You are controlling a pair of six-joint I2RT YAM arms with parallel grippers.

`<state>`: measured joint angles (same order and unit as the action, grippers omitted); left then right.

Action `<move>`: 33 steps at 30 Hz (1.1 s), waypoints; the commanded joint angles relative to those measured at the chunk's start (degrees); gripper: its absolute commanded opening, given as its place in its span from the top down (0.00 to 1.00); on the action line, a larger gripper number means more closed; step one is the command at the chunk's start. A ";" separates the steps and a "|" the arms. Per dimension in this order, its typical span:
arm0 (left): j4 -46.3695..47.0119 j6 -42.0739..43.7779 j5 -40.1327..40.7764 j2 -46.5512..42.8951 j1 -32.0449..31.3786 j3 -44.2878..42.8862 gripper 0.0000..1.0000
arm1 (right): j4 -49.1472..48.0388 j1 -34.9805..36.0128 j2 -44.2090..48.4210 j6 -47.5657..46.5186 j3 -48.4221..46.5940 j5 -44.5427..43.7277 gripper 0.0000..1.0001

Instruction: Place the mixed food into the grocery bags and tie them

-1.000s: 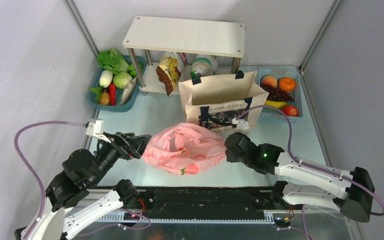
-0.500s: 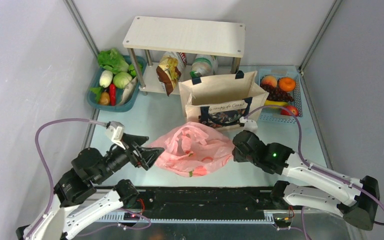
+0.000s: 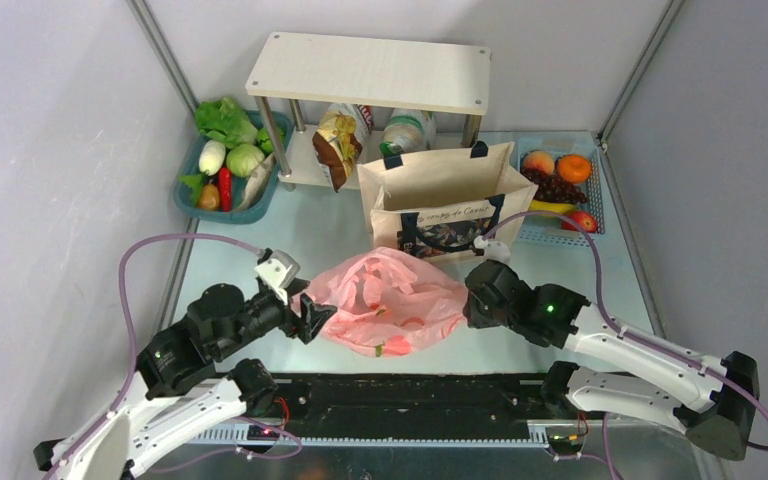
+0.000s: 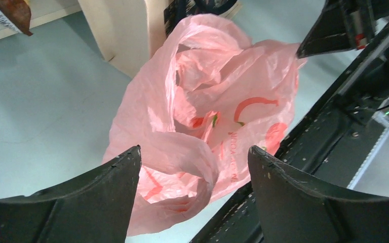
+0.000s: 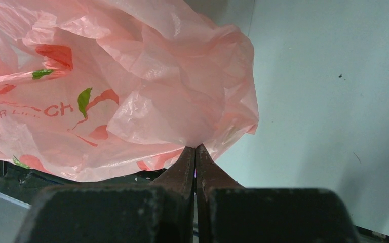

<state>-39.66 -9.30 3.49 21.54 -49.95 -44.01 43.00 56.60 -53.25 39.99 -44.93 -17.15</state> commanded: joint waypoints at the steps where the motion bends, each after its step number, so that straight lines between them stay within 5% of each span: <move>1: -1.89 4.55 3.12 1.53 -0.21 -1.44 0.20 | -0.40 -0.13 -0.62 -1.14 -2.61 0.82 1.00; 6: -3.23 5.13 3.11 2.15 -0.92 -2.12 0.30 | 0.28 -0.19 -1.06 -1.12 -3.19 0.49 1.00; 10: -3.77 5.68 4.61 5.30 -0.85 -2.90 0.48 | 1.02 -0.25 -0.56 -0.73 -3.49 -0.15 1.00; 14: -4.59 6.80 6.49 10.38 -0.88 -5.13 0.94 | 2.90 -0.98 0.14 0.26 -3.38 -2.18 1.00; 15: -4.98 6.47 8.85 12.06 -0.91 -5.74 0.97 | 4.24 -1.67 0.27 0.90 -3.40 -2.80 1.00; 20: -5.74 1.32 15.69 16.43 -0.85 -10.94 1.00 | 8.13 -5.23 0.98 2.18 -3.46 -6.52 0.89; 27: -4.71 -3.54 17.27 18.37 -0.86 -13.13 1.00 | 3.03 -4.70 7.33 -2.04 -3.84 -0.75 0.38; 33: -2.23 -8.84 11.73 17.87 -0.87 -12.62 1.00 | -2.48 1.60 6.03 -0.69 -8.06 -1.32 0.38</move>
<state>-44.93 -12.78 17.98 39.70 -50.72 -55.22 46.85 54.39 -45.84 38.96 -48.38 -18.28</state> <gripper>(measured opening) 0.010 0.640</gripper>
